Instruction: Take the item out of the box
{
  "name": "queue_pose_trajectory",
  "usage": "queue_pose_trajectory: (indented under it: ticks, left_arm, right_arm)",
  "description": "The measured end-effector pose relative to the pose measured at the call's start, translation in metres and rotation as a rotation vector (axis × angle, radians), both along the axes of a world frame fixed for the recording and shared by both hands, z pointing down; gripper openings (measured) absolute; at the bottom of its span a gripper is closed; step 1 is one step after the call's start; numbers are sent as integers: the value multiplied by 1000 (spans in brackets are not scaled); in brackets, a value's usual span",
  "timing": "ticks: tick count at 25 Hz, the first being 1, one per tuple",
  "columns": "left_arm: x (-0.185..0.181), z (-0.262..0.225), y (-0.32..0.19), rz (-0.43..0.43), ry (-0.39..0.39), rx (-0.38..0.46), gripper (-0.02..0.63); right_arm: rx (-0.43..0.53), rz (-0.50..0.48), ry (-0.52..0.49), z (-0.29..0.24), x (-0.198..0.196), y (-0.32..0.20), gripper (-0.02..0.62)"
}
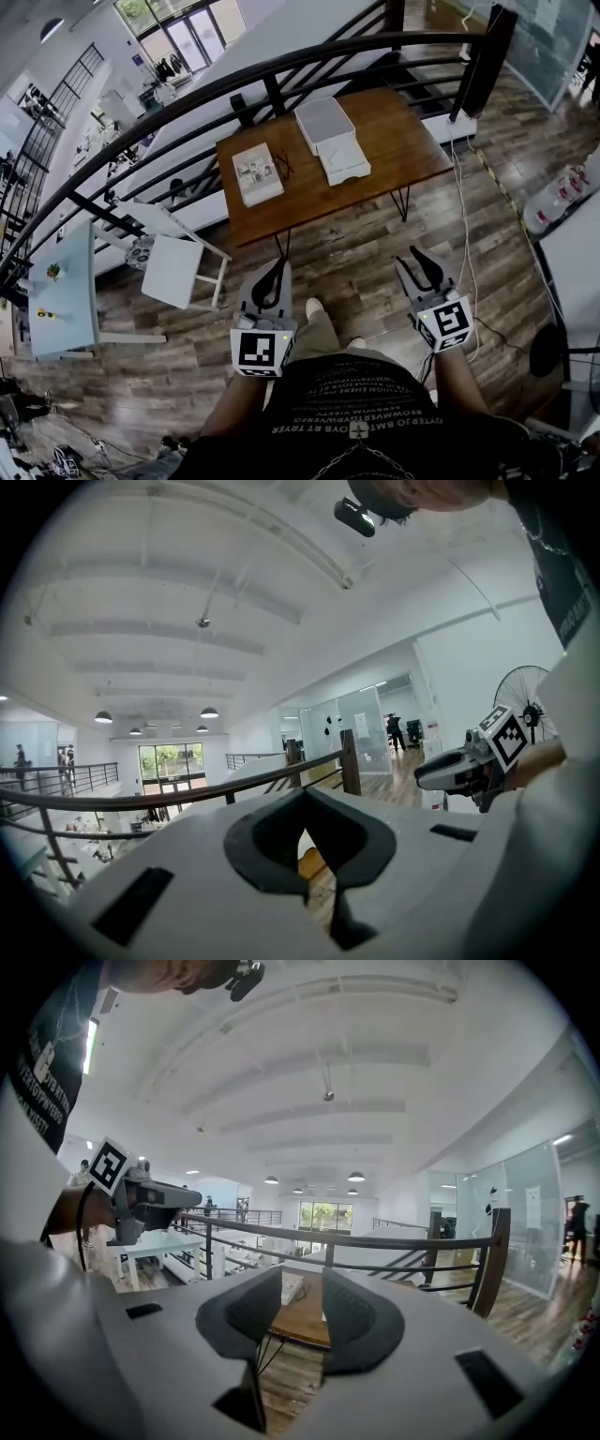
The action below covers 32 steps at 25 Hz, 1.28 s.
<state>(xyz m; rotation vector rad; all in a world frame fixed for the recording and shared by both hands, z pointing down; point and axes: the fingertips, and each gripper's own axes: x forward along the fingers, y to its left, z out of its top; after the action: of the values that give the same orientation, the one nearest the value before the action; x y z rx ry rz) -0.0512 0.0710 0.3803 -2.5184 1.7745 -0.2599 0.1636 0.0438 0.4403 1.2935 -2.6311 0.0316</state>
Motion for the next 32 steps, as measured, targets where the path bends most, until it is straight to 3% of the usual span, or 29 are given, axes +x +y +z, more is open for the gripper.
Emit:
queue_pose_trajectory:
  ticks: [11, 14, 21, 25, 32]
  left_arm:
    - [-21, 5, -32, -6, -18, 50, 5]
    - [-30, 5, -51, -10, -23, 101, 5]
    - [-49, 11, -98, -13, -257, 124, 5]
    - [-56, 11, -126, 15, -171, 118, 5]
    - [-69, 38, -181, 24, -135, 27, 5]
  right_arm:
    - [33, 0, 18, -8, -25, -40, 132]
    - [25, -5, 23, -6, -36, -57, 132]
    - [7, -14, 19, -3, -59, -96, 132]
    - [-25, -20, 33, 6, -71, -124, 132]
    - [-93, -21, 27, 37, -91, -178, 133]
